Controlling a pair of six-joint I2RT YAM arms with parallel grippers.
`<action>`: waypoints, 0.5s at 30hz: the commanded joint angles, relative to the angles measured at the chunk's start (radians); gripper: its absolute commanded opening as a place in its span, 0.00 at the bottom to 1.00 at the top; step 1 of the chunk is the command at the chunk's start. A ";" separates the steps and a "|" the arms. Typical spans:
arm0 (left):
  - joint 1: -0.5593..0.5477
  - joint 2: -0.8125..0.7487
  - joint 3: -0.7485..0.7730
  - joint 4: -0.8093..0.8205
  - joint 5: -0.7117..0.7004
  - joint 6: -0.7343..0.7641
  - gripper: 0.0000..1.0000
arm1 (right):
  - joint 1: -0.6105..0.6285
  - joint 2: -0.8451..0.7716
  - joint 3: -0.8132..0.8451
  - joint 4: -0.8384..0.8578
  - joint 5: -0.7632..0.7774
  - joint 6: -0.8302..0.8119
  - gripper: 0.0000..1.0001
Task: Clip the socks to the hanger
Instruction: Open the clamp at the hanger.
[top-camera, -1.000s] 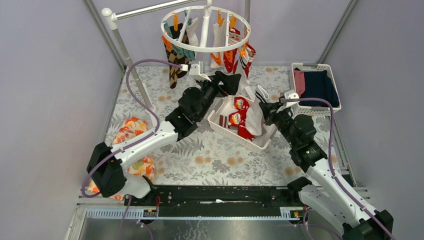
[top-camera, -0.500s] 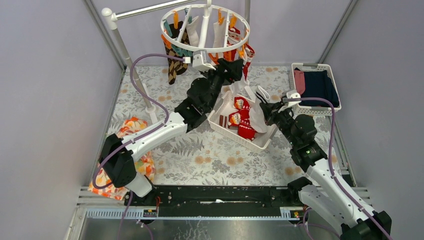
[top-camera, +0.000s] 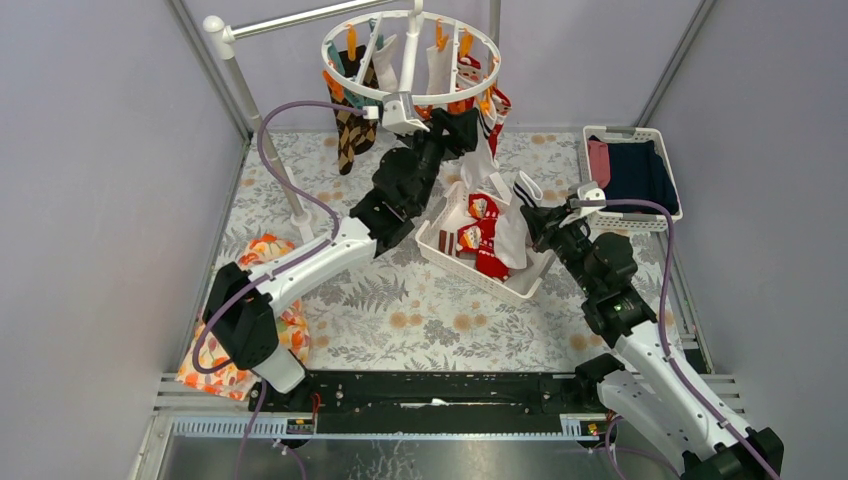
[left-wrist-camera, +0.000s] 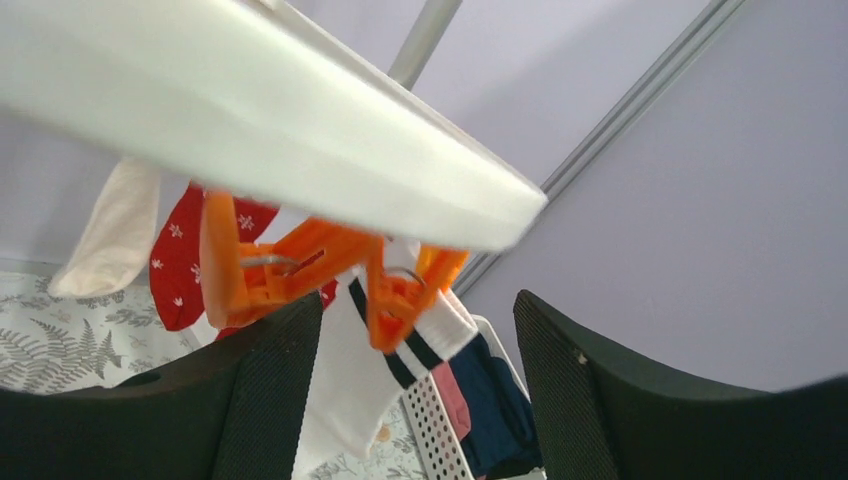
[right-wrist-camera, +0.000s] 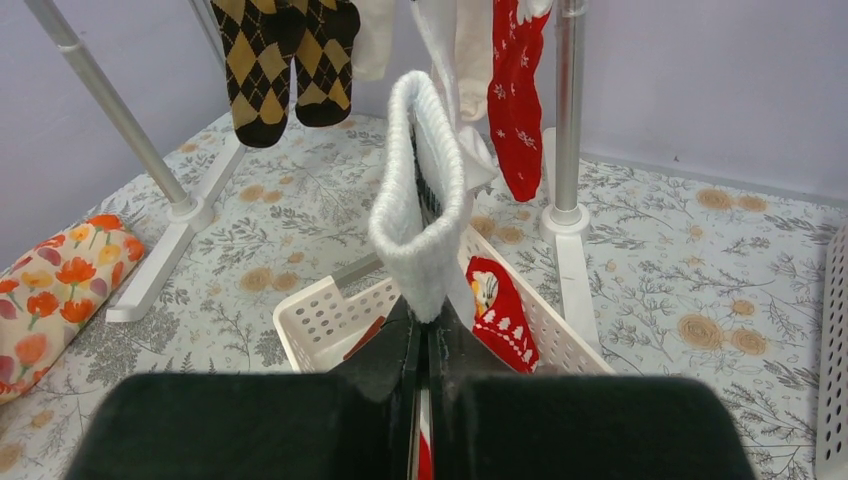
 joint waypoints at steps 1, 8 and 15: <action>0.041 0.024 0.067 0.020 0.059 0.049 0.74 | -0.006 -0.019 -0.002 0.056 -0.022 0.009 0.00; 0.067 0.026 0.086 0.003 0.099 0.054 0.71 | -0.006 -0.025 -0.008 0.057 -0.023 0.010 0.00; 0.084 0.038 0.100 -0.005 0.122 0.045 0.67 | -0.006 -0.028 -0.010 0.062 -0.028 0.011 0.00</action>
